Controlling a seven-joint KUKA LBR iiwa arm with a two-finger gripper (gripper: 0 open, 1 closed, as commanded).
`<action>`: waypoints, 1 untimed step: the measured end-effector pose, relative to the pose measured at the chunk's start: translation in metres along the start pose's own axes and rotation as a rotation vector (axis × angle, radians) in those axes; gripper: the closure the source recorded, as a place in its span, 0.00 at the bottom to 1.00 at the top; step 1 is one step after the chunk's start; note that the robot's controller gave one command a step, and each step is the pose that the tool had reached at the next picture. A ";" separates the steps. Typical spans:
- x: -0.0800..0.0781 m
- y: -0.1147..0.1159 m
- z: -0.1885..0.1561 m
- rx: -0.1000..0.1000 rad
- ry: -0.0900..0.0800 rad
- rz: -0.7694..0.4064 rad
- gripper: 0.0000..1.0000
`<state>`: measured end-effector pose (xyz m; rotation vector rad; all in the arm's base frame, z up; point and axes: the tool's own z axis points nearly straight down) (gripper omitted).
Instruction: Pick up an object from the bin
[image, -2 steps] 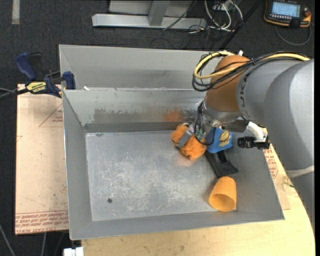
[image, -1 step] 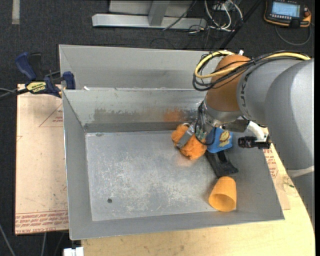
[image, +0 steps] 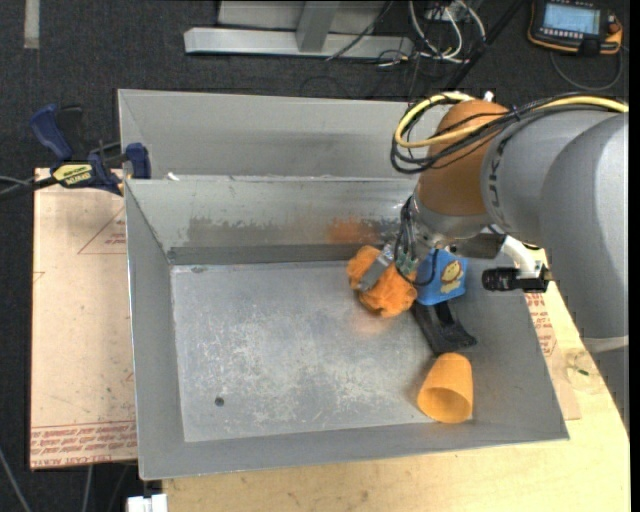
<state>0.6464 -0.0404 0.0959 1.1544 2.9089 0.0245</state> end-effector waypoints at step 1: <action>-0.002 0.001 -0.016 -0.003 -0.004 0.000 1.00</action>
Offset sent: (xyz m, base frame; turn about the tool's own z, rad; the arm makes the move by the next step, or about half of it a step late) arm -0.0001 0.0001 0.0343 0.0000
